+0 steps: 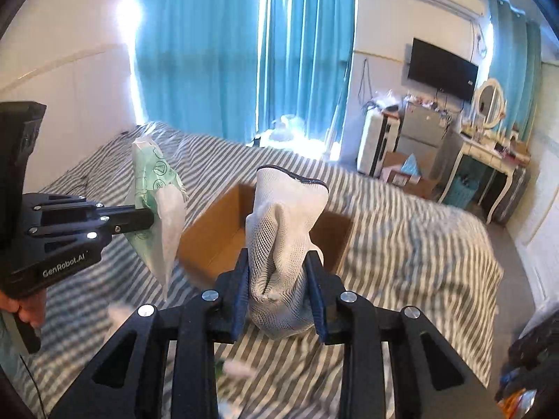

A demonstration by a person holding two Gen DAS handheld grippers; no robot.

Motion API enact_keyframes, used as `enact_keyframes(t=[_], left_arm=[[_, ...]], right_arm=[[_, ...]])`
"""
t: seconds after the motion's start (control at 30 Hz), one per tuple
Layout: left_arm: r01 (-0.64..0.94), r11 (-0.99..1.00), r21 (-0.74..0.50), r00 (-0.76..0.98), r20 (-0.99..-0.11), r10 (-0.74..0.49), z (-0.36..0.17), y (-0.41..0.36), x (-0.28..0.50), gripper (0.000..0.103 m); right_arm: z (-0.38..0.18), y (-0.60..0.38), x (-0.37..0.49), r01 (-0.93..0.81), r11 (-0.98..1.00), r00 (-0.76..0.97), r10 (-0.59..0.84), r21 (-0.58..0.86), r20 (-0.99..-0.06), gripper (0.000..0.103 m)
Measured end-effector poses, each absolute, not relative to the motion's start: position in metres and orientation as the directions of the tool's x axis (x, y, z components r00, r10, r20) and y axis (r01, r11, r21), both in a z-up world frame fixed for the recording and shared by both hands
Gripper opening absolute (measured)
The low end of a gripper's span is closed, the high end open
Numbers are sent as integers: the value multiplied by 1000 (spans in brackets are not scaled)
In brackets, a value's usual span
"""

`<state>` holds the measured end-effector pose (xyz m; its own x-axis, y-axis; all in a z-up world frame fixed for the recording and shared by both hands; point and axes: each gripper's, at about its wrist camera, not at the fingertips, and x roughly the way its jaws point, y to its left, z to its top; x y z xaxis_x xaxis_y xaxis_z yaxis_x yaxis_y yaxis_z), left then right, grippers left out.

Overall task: Organize soft objects
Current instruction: 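Carry both items over the cardboard box and open both grippers to drop them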

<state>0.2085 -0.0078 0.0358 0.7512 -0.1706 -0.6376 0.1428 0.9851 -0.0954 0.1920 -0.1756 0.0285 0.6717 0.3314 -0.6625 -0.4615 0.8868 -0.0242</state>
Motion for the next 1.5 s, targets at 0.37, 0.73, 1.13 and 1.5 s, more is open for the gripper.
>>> enact_keyframes(t=[0.37, 0.73, 1.13, 1.5], left_arm=[[147, 987, -65, 684, -714, -149, -13, -14, 306, 1], [174, 984, -23, 594, -795, -124, -57, -33, 323, 10], [174, 985, -7, 629, -768, -117, 3, -22, 274, 26], [176, 981, 76, 780, -619, -92, 88, -14, 175, 63]], right_arm=[[-4, -157, 287, -428, 902, 625, 336, 51, -704, 30], [-81, -163, 320, -423, 904, 548, 317, 70, -774, 41], [-4, -186, 273, -361, 932, 672, 271, 15, -689, 80], [75, -206, 188, -336, 941, 750, 236, -49, -618, 96]])
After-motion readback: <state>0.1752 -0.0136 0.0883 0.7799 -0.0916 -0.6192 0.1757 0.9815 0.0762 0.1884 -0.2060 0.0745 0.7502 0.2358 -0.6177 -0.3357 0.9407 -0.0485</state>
